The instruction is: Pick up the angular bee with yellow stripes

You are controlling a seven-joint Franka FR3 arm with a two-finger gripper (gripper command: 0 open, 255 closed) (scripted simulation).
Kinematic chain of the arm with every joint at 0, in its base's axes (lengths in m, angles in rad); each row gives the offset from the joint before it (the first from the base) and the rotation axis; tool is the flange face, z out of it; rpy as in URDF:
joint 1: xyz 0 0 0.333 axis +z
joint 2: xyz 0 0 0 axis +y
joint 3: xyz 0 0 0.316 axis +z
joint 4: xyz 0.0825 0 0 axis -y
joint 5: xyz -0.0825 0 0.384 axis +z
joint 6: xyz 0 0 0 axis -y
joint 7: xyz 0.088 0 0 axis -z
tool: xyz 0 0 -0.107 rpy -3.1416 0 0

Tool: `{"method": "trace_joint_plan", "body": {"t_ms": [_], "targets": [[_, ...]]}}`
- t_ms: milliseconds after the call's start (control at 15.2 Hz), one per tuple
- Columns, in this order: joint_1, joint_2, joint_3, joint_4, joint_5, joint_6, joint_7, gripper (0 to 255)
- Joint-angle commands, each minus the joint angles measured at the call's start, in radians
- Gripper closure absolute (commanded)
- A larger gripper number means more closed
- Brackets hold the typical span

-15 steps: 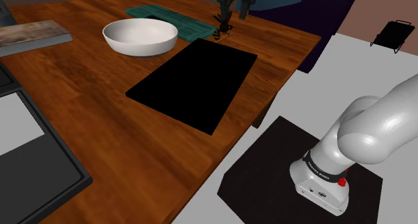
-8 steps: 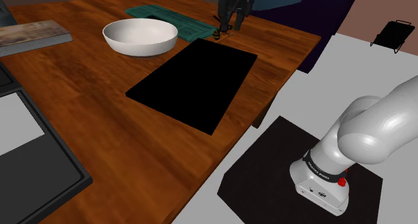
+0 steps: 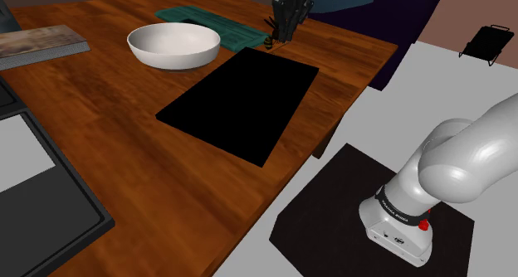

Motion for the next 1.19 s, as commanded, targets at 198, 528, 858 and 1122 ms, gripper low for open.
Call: {"method": "trace_joint_plan", "body": {"t_ms": [198, 528, 858, 1122], "targets": [[0.000, 0.010, -0.001, 0.050, -0.001, -0.041, 0.003, 255], [-0.001, 0.031, -0.001, 0.141, -0.003, -0.110, 0.008, 255], [-0.001, 0.059, -0.001, 0.240, -0.005, -0.181, 0.014, 255], [-0.001, 0.073, -0.001, 0.285, -0.006, -0.212, 0.017, 255]]}}
